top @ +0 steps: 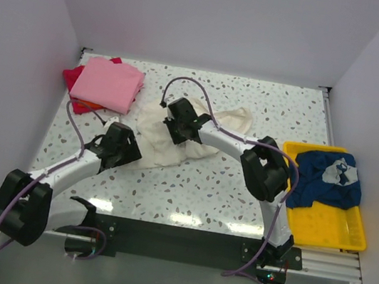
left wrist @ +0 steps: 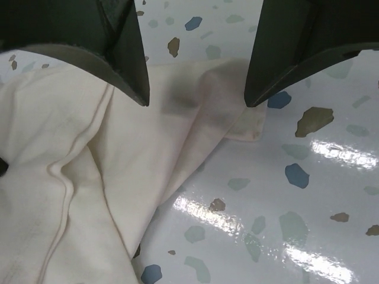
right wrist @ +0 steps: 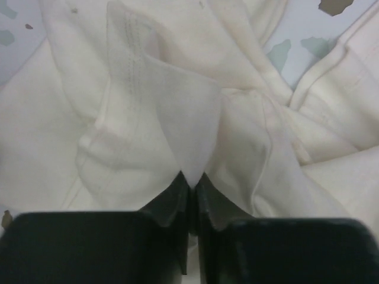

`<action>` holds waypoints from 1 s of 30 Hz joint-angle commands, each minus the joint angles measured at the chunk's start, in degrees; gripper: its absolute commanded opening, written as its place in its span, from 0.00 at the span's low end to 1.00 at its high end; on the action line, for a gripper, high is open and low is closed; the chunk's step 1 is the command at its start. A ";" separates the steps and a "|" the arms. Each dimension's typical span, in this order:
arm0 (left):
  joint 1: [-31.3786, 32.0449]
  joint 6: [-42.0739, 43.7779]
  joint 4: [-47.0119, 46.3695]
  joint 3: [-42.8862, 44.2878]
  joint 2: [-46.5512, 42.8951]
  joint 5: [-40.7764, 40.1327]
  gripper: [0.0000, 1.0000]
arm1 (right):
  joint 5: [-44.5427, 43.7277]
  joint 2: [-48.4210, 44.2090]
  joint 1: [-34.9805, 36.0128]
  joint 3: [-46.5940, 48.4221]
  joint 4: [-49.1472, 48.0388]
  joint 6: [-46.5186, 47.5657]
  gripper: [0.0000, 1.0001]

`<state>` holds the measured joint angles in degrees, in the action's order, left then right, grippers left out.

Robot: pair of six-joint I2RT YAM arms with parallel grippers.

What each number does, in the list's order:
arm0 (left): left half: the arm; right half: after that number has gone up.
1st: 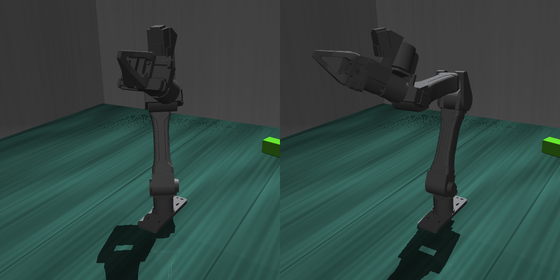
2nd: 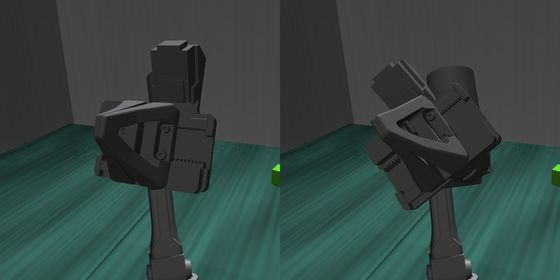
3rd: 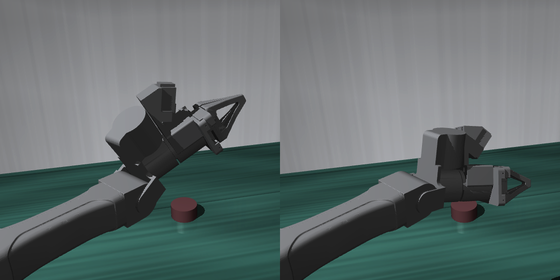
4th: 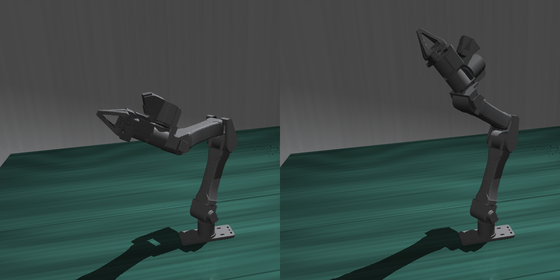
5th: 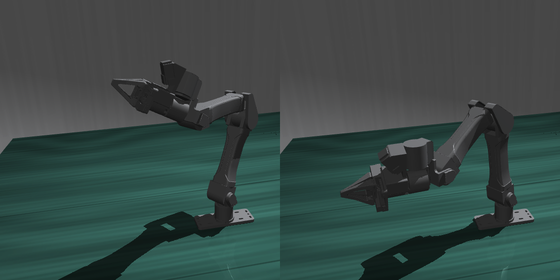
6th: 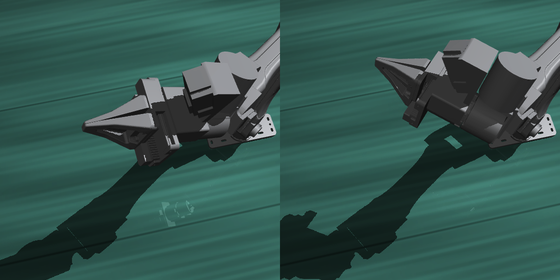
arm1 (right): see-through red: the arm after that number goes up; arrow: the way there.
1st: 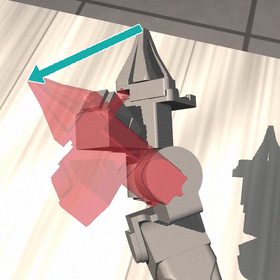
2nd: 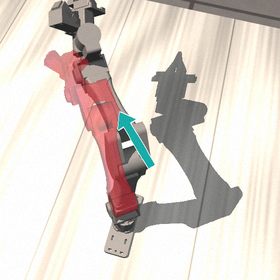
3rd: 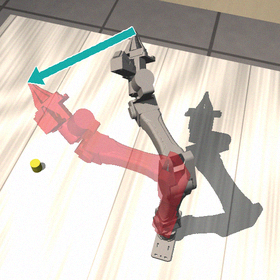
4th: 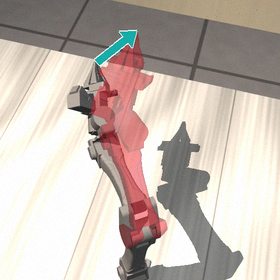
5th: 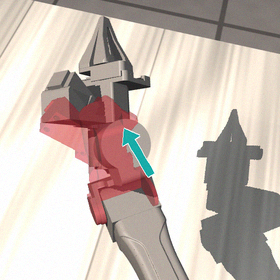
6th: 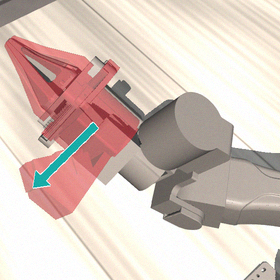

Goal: Fold and stack the t-shirts
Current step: Flatten the tshirt out

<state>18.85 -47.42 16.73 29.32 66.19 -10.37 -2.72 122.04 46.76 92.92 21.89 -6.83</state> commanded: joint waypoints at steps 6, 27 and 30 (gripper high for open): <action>-0.31 1.27 -11.71 -2.42 5.17 5.61 0.29 | -5.55 -5.82 -2.90 5.60 4.55 -5.46 0.00; -3.21 0.41 18.67 12.61 -15.56 -16.80 0.38 | -11.08 -45.12 -19.25 -19.51 27.32 -15.12 0.11; -3.29 -1.01 19.83 10.06 -17.24 -16.17 0.75 | -9.76 -48.28 -19.34 -26.38 30.57 -17.42 0.43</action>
<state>16.05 -45.45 30.89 41.87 49.54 -25.98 -12.69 75.29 27.53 71.59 44.91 -20.12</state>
